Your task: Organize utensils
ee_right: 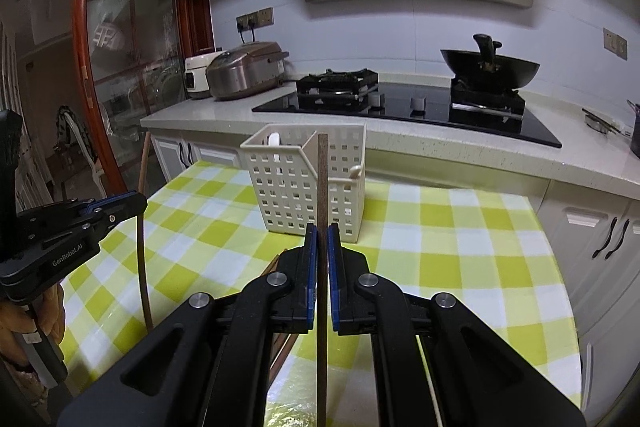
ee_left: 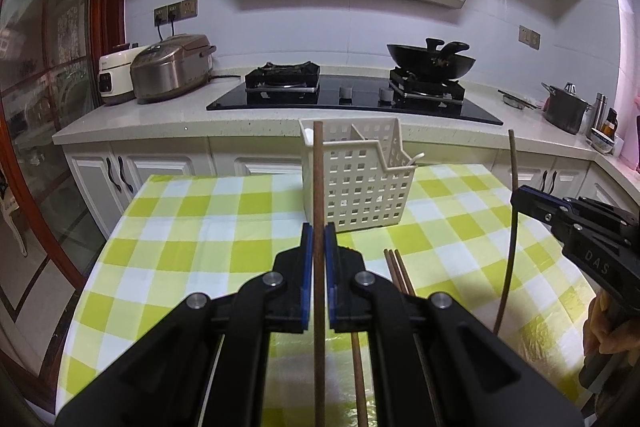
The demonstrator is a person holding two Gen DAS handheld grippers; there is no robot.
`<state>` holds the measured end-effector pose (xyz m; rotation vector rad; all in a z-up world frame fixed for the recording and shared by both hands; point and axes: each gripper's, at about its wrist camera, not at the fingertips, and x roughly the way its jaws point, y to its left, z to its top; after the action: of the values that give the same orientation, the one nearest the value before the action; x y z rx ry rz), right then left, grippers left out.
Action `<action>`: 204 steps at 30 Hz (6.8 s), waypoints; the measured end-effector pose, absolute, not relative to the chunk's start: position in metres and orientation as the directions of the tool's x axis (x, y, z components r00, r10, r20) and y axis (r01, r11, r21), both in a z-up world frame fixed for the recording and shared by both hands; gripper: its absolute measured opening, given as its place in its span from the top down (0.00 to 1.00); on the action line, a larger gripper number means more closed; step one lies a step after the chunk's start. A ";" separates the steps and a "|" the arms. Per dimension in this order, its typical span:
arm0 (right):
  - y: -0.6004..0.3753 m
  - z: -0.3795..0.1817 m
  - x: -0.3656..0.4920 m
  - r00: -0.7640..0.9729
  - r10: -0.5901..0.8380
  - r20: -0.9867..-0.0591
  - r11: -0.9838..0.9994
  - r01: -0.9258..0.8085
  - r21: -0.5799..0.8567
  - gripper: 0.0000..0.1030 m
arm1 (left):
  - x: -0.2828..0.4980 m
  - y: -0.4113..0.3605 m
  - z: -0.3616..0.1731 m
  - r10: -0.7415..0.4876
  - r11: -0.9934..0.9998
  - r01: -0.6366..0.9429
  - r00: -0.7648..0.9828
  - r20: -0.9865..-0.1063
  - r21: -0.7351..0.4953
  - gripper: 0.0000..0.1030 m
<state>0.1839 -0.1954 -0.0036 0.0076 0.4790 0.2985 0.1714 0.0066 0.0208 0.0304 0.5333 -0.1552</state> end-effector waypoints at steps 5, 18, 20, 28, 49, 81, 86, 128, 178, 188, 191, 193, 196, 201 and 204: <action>-0.195 0.000 0.183 0.851 0.290 -0.437 0.955 -0.284 0.080 0.95 | 0.170 0.006 0.025 -0.142 0.988 0.157 0.858 -0.494 -0.011 0.94; -0.186 0.009 0.191 0.862 0.289 -0.417 0.954 -0.296 0.050 0.95 | 0.178 0.001 0.043 -0.149 0.986 0.169 0.879 -0.453 0.005 0.94; -0.183 0.011 0.197 0.863 0.287 -0.415 0.954 -0.299 0.039 0.95 | 0.183 0.000 0.048 -0.157 0.984 0.177 0.879 -0.451 0.002 0.94; -0.180 0.045 0.239 0.876 0.289 -0.385 0.954 -0.299 0.037 0.95 | 0.219 -0.007 0.093 -0.198 0.977 0.211 0.884 -0.424 -0.016 0.94; -0.167 0.095 0.381 0.860 0.307 -0.408 0.950 -0.301 0.081 0.95 | 0.368 -0.041 0.157 -0.195 0.980 0.197 0.885 -0.423 -0.038 0.94; -0.187 -0.007 0.304 0.794 0.290 -0.535 0.956 -0.265 0.125 0.75 | 0.275 0.020 0.040 -0.047 0.999 0.031 0.879 -0.474 -0.041 0.35; -0.186 -0.047 0.280 0.757 0.292 -0.585 0.956 -0.249 0.156 0.75 | 0.242 0.028 0.006 -0.025 0.999 0.007 0.858 -0.513 -0.037 0.26; -0.131 -0.135 0.267 0.622 0.091 -0.777 0.988 -0.154 -0.007 0.86 | 0.202 0.031 -0.086 0.001 0.999 -0.031 0.797 -0.604 -0.040 0.24; -0.164 -0.120 0.258 0.641 0.254 -0.725 0.961 -0.251 0.114 0.94 | 0.266 -0.009 -0.106 -0.160 0.983 0.173 0.625 -0.764 -0.065 0.94; -0.168 -0.078 0.246 0.713 0.287 -0.640 0.954 -0.275 0.121 0.94 | 0.247 -0.012 -0.062 -0.166 0.980 0.193 0.697 -0.698 -0.042 0.94; -0.169 -0.068 0.242 0.729 0.288 -0.620 0.954 -0.276 0.119 0.94 | 0.240 -0.015 -0.048 -0.159 0.981 0.193 0.721 -0.674 -0.025 0.94; -0.170 -0.061 0.238 0.741 0.289 -0.606 0.954 -0.276 0.117 0.94 | 0.235 -0.016 -0.043 -0.154 0.981 0.191 0.735 -0.661 -0.015 0.94; -0.172 -0.054 0.234 0.755 0.288 -0.589 0.954 -0.277 0.112 0.94 | 0.228 -0.018 -0.034 -0.142 0.982 0.188 0.755 -0.640 0.003 0.94; -0.174 -0.045 0.228 0.769 0.288 -0.570 0.955 -0.277 0.109 0.94 | 0.220 -0.019 -0.023 -0.148 0.982 0.190 0.770 -0.620 0.002 0.94; -0.175 -0.039 0.225 0.778 0.288 -0.558 0.955 -0.276 0.107 0.94 | 0.215 -0.019 -0.016 -0.155 0.981 0.194 0.779 -0.608 -0.002 0.94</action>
<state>0.2249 -0.1752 -0.0395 0.0194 0.6069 0.3050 0.2154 -0.0189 -0.0155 0.0620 0.6513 -0.1889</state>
